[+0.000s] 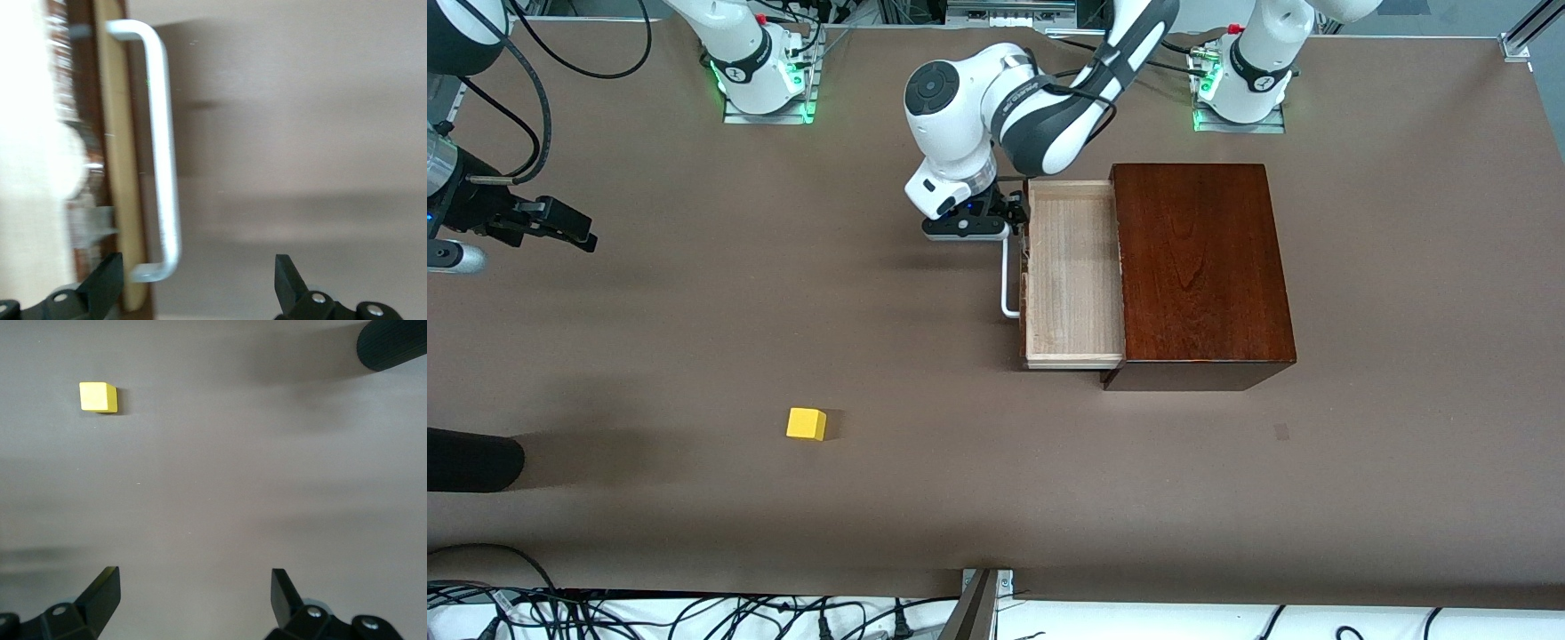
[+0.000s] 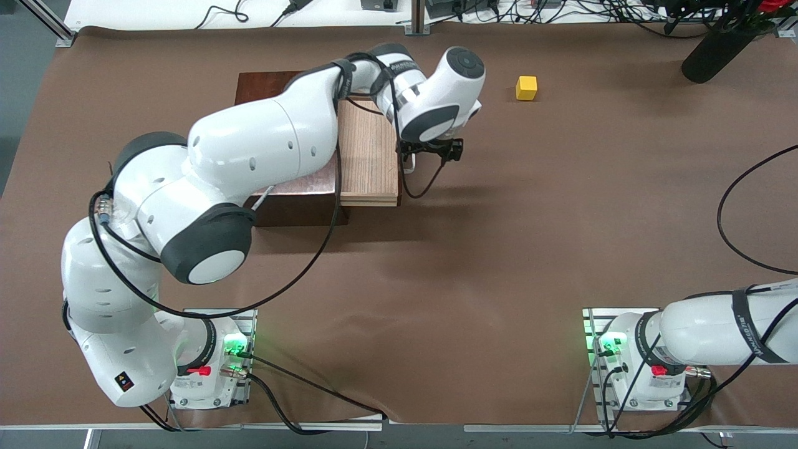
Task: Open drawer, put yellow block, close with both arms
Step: 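Release the handle with the left gripper while the right gripper grasps the cube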
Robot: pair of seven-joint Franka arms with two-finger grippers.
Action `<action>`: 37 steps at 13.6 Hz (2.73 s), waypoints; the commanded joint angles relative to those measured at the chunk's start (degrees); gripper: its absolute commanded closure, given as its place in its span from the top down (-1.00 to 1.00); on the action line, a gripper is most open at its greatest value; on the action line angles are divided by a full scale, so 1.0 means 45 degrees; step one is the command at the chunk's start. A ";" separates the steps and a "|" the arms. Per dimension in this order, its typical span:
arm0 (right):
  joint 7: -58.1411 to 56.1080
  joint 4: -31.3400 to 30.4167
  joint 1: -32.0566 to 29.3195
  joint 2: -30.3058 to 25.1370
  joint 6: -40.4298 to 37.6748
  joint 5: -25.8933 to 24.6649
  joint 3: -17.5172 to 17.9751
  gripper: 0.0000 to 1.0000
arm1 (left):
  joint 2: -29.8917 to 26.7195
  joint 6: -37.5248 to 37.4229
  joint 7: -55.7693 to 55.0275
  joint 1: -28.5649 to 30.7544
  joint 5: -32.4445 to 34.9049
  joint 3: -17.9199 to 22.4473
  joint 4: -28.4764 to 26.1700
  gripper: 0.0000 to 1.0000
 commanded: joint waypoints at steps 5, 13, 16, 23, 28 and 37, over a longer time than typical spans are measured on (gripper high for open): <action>0.0202 0.1992 0.1088 0.2262 -0.0013 0.0173 0.0161 1.00 | -0.2607 -0.2869 0.1174 0.1380 -0.0752 -0.0199 -0.0059 1.00; 0.5980 0.5027 0.3610 0.5626 0.0511 0.0153 0.0141 1.00 | -0.5500 -0.4470 0.3981 0.6026 -0.1829 -0.0492 -0.0489 1.00; 0.6064 0.4950 0.3553 0.6738 0.1271 0.0134 0.0141 1.00 | -0.6299 -0.5097 0.5641 0.7529 -0.1829 -0.0492 -0.0586 1.00; 0.5554 0.4930 0.3162 0.9707 0.5606 0.0153 0.0102 1.00 | -0.7902 -0.5021 0.8908 0.8511 -0.1888 0.1517 -0.2126 1.00; 0.5555 0.4930 0.3299 1.0783 0.7307 0.0095 0.0102 1.00 | -0.7865 -0.5059 0.8908 0.8823 -0.1907 0.1578 -0.2285 1.00; 0.4168 0.4910 0.3260 1.1079 0.8013 0.0017 0.0083 -1.00 | -0.7437 -0.4688 0.9826 0.9933 -0.1868 0.1656 -0.0766 1.00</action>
